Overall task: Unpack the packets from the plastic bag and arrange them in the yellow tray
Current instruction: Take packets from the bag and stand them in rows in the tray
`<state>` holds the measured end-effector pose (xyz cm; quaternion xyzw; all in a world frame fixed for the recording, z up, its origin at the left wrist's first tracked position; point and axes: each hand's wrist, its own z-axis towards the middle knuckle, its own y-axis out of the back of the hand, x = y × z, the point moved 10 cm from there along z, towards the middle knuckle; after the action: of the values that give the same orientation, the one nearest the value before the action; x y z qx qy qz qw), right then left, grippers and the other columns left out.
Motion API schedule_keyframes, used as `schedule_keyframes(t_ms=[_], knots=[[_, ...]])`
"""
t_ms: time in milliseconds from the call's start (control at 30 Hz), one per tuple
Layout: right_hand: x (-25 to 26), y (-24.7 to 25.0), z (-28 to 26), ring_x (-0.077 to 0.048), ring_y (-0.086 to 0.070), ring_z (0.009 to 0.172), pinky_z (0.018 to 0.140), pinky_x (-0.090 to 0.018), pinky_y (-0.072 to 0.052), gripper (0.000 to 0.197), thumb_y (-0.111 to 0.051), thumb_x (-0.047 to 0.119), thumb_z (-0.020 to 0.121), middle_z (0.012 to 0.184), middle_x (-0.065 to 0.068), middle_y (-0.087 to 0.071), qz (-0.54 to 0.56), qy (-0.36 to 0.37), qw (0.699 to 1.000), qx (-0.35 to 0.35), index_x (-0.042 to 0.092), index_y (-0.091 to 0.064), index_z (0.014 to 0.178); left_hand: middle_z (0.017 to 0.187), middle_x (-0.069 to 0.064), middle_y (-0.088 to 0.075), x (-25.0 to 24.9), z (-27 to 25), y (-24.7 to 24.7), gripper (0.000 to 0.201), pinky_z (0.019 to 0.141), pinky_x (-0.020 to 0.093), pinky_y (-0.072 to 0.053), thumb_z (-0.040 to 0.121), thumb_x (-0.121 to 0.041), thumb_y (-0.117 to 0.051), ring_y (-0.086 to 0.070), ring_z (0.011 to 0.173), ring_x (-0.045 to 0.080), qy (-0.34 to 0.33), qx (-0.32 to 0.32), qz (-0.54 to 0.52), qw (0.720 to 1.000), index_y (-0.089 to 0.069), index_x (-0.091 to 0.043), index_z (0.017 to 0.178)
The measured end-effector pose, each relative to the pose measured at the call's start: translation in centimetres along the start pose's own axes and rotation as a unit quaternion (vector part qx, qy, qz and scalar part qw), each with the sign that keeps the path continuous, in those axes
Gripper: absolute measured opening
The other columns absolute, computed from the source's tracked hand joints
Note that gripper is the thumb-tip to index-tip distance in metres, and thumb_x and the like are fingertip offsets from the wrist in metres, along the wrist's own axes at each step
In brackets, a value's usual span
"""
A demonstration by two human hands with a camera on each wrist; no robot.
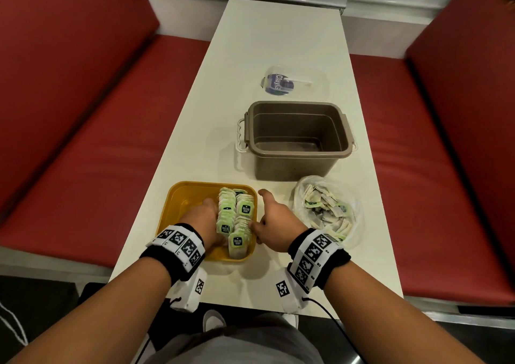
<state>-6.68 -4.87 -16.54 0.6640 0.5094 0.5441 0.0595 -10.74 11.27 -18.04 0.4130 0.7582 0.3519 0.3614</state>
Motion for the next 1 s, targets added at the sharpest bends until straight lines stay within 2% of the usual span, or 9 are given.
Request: schedule_keyframes(t_ms=[167, 267, 367, 467, 533, 633, 833, 900, 1000], knots=[[-0.1, 4.9, -2.0, -0.005, -0.065, 0.065, 0.073, -0.026, -0.053, 0.051, -0.061, 0.03, 0.094, 0.071, 0.001, -0.073, 0.006, 0.043, 0.999, -0.018, 0.023, -0.04, 0.14, 0.095, 0.001, -0.065, -0.8, 0.0, 1.3, 0.071, 0.075, 0.034, -0.053, 0.065, -0.037, -0.086, -0.064, 0.089, 0.022, -0.011, 0.029, 0.071, 0.997, -0.042, -0.015, 0.116], [-1.9, 9.6, -3.0, -0.006, -0.064, 0.061, 0.072, -0.028, -0.053, 0.031, -0.062, 0.028, 0.094, 0.065, 0.002, -0.071, 0.026, 0.052, 0.995, -0.079, 0.022, -0.056, 0.124, 0.097, 0.0, -0.066, -2.5, -0.4, 3.7, 0.072, 0.075, 0.034, -0.053, 0.065, -0.043, -0.084, -0.064, 0.089, 0.021, -0.01, 0.008, 0.117, 0.993, -0.043, -0.018, 0.117], [-5.4, 13.8, -3.6, -0.014, -0.064, 0.077, 0.079, -0.03, -0.051, 0.024, -0.063, 0.023, 0.09, 0.079, 0.004, -0.069, 0.002, 0.035, 0.988, -0.152, 0.022, -0.063, 0.114, 0.102, 0.0, -0.065, -7.9, -1.2, 6.2, 0.05, 0.078, 0.031, -0.049, 0.078, -0.044, -0.074, -0.061, 0.096, 0.021, -0.061, -0.061, 0.098, 0.991, -0.05, -0.022, 0.116], [-8.5, 15.4, -3.5, -0.023, -0.053, 0.107, 0.093, -0.032, -0.044, 0.028, -0.065, 0.027, 0.087, 0.108, -0.002, -0.058, -0.078, 0.0, 0.984, -0.163, 0.024, -0.064, 0.115, 0.107, -0.003, -0.063, -14.6, -1.8, 6.1, 0.031, 0.085, 0.028, -0.046, 0.086, -0.038, -0.068, -0.059, 0.092, 0.017, -0.155, -0.086, 0.038, 0.984, -0.059, -0.026, 0.112], [-11.1, 15.8, -3.3, -0.027, -0.039, 0.121, 0.102, -0.037, -0.039, 0.032, -0.066, 0.034, 0.086, 0.126, -0.004, -0.047, -0.121, -0.039, 0.981, -0.146, 0.03, -0.065, 0.117, 0.117, 0.001, -0.058, -18.5, -0.8, 4.0, 0.035, 0.092, 0.027, -0.044, 0.087, -0.037, -0.066, -0.059, 0.098, 0.019, -0.189, -0.065, 0.021, 0.98, -0.058, -0.029, 0.119], [-13.5, 15.2, -2.9, -0.032, -0.032, 0.135, 0.111, -0.041, -0.034, 0.042, -0.066, 0.037, 0.084, 0.147, -0.007, -0.036, -0.13, -0.059, 0.985, -0.092, 0.033, -0.061, 0.126, 0.13, 0.009, -0.055, -21.1, 1.3, 0.2, 0.063, 0.099, 0.031, -0.044, 0.082, -0.038, -0.07, -0.056, 0.116, 0.028, -0.17, -0.004, 0.02, 0.985, -0.043, -0.026, 0.139], [-14.5, 14.5, -2.6, -0.028, -0.049, 0.13, 0.103, -0.027, -0.037, 0.071, -0.068, 0.022, 0.086, 0.141, -0.012, -0.049, -0.077, -0.022, 0.996, -0.026, 0.015, -0.038, 0.149, 0.134, 0.011, -0.057, -22.1, 1.9, -3.6, 0.115, 0.099, 0.031, -0.046, 0.075, -0.024, -0.079, -0.057, 0.118, 0.028, -0.152, 0.062, -0.063, 0.984, 0.004, -0.023, 0.155], [-14.6, 14.9, -2.6, -0.025, -0.047, 0.132, 0.105, -0.024, -0.034, 0.07, -0.064, 0.011, 0.086, 0.142, -0.009, -0.048, -0.056, -0.007, 0.998, -0.038, 0.013, -0.036, 0.151, 0.132, 0.008, -0.057, -22.1, 2.1, -3.7, 0.116, 0.099, 0.033, -0.048, 0.073, -0.016, -0.079, -0.058, 0.117, 0.026, -0.161, 0.055, -0.082, 0.982, 0.002, -0.025, 0.155], [-14.9, 16.3, -2.8, -0.02, -0.045, 0.133, 0.102, -0.014, -0.029, 0.071, -0.053, -0.008, 0.083, 0.142, -0.006, -0.048, 0.026, 0.014, 0.997, -0.078, 0.015, -0.039, 0.149, 0.12, -0.001, -0.064, -21.8, 2.7, -3.0, 0.085, 0.094, 0.035, -0.052, 0.08, -0.008, -0.066, -0.063, 0.107, 0.02, -0.187, 0.009, -0.154, 0.97, -0.024, -0.039, 0.146]])
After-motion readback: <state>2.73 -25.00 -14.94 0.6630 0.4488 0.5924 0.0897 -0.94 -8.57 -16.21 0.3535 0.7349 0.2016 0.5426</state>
